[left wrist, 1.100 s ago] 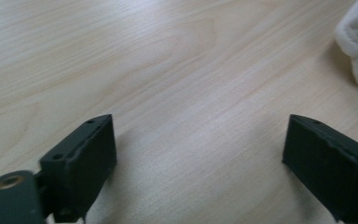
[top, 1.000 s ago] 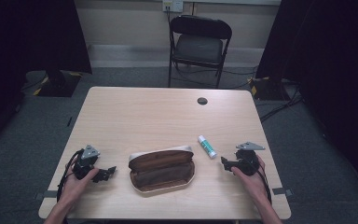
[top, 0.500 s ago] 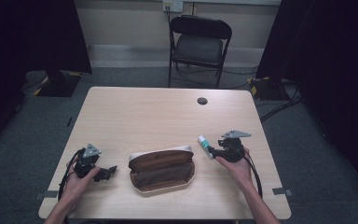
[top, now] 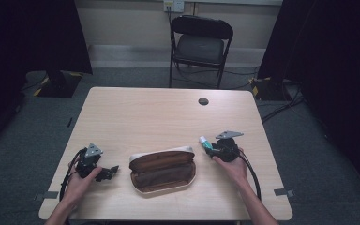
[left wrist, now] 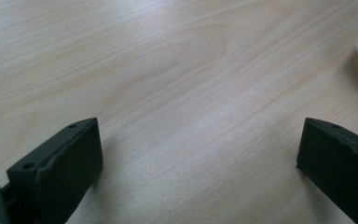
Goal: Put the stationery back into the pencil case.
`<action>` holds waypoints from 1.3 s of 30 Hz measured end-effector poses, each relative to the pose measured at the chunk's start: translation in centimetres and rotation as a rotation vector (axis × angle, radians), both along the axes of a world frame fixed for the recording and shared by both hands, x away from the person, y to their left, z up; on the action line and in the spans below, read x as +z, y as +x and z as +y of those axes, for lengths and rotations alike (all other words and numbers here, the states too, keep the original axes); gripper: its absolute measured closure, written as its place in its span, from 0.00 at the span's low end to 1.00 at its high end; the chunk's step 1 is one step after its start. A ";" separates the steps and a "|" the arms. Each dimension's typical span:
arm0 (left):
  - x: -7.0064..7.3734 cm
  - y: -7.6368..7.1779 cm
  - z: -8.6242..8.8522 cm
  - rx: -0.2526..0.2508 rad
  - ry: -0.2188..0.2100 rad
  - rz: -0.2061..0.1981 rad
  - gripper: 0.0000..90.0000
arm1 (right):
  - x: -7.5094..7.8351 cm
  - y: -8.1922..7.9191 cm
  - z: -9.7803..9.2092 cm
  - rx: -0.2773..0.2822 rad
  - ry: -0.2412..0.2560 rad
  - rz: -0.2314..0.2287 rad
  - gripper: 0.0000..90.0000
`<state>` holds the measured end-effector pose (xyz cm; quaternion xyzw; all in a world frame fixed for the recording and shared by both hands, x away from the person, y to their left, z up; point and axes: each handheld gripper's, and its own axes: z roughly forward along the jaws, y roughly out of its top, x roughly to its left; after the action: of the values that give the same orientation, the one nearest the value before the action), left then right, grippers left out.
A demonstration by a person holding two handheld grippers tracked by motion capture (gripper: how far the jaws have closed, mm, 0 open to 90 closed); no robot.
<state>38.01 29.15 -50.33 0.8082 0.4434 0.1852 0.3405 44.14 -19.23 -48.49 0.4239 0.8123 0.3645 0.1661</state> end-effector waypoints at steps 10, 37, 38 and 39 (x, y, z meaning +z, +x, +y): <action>0.0 0.0 0.0 -0.004 0.007 0.001 0.00 | -0.5 0.1 0.0 0.003 -0.034 0.018 0.74; 0.0 0.0 0.0 -0.005 0.001 -0.002 0.00 | 0.6 -0.8 -0.2 0.036 -0.026 0.051 0.74; 0.0 0.1 0.0 -0.006 0.006 -0.002 0.00 | 0.7 -0.9 -0.3 0.042 -0.018 0.051 0.74; 0.0 0.1 0.0 -0.007 0.007 -0.002 0.00 | 0.9 -1.0 -0.5 0.037 0.001 0.058 0.74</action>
<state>38.06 29.16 -50.33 0.8108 0.4395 0.1861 0.3388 43.13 -19.77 -47.56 0.4191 0.8244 0.3555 0.1357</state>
